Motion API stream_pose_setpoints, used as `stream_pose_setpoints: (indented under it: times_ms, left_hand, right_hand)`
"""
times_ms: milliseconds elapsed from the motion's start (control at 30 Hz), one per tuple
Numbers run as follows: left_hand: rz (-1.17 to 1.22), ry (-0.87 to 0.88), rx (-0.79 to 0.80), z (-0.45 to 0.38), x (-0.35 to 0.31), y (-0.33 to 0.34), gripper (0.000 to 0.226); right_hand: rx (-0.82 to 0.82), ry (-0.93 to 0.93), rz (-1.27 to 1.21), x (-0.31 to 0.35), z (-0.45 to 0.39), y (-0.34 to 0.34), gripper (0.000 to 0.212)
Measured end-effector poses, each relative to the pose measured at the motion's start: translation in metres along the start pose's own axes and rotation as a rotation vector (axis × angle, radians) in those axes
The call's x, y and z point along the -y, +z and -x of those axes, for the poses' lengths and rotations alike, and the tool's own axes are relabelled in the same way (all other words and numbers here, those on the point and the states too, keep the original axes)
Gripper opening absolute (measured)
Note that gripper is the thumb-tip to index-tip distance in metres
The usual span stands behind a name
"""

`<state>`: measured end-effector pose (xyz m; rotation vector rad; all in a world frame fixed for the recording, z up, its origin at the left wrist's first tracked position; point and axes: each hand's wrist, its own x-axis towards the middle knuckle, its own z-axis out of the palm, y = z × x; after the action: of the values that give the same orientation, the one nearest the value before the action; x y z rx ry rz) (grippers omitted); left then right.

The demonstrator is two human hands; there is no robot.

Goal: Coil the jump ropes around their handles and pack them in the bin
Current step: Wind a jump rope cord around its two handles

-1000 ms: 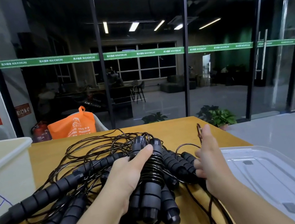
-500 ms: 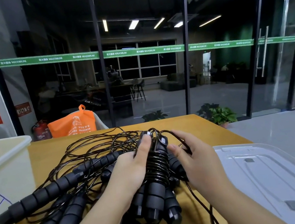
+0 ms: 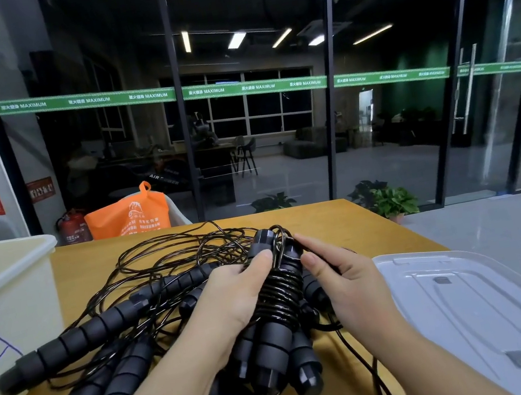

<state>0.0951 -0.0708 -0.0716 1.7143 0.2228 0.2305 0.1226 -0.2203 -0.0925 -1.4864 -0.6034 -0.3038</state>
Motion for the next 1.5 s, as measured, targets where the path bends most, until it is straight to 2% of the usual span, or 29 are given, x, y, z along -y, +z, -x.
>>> stream_pose_setpoints:
  times_ms: [100, 200, 300, 400, 533, 733, 867, 967, 1033, 1100, 1167, 1233, 1400, 1500]
  left_hand:
    - [0.002, 0.003, 0.019, 0.001, 0.000, -0.002, 0.038]
    - [0.005, 0.017, 0.024, 0.000, 0.003, -0.003, 0.052]
    - [0.014, 0.028, 0.023, 0.002, 0.003, -0.003, 0.053]
    - [0.000, 0.027, 0.012, 0.004, 0.002, -0.003, 0.055]
    - [0.007, 0.024, 0.001, 0.006, 0.001, -0.005, 0.053]
    - [-0.011, 0.132, 0.010, 0.012, 0.002, 0.002, 0.053]
    - [-0.018, 0.160, -0.057, 0.013, 0.003, 0.004, 0.056]
    - [0.028, 0.135, -0.065, 0.013, 0.004, 0.003, 0.057]
    - [0.051, 0.094, -0.073, 0.013, 0.004, 0.002, 0.060]
    - [0.049, 0.073, -0.072, 0.014, 0.004, 0.001, 0.065]
    - [0.048, 0.070, -0.064, 0.014, 0.003, 0.001, 0.067]
    - [0.037, 0.070, -0.065, 0.013, 0.003, 0.001, 0.064]
    - [0.013, 0.106, -0.059, 0.013, 0.003, 0.003, 0.057]
    - [0.016, 0.116, -0.069, 0.014, 0.003, 0.004, 0.054]
  right_hand:
    - [0.033, -0.002, -0.012, -0.001, 0.000, 0.000, 0.032]
    - [0.064, -0.025, 0.011, -0.001, -0.001, 0.000, 0.032]
    - [0.094, -0.070, 0.063, 0.002, -0.002, 0.000, 0.033]
    - [0.126, -0.119, 0.179, 0.005, -0.003, 0.001, 0.036]
    - [0.182, -0.225, 0.456, 0.009, -0.002, 0.004, 0.034]
    - [0.217, -0.278, 0.665, 0.014, 0.004, 0.007, 0.041]
    - [0.182, -0.188, 0.576, 0.015, 0.004, 0.004, 0.026]
    - [0.167, -0.122, 0.513, 0.018, 0.002, -0.003, 0.023]
    - [0.122, -0.150, 0.502, 0.022, -0.001, -0.011, 0.026]
    - [0.054, -0.108, 0.373, 0.023, -0.005, -0.018, 0.024]
    - [0.033, 0.021, 0.156, 0.023, -0.007, -0.018, 0.021]
    - [0.015, 0.053, 0.105, 0.019, -0.007, -0.015, 0.022]
    - [-0.057, -0.229, 0.358, 0.012, -0.005, -0.005, 0.031]
    - [-0.074, -0.353, 0.454, 0.010, -0.004, -0.001, 0.026]
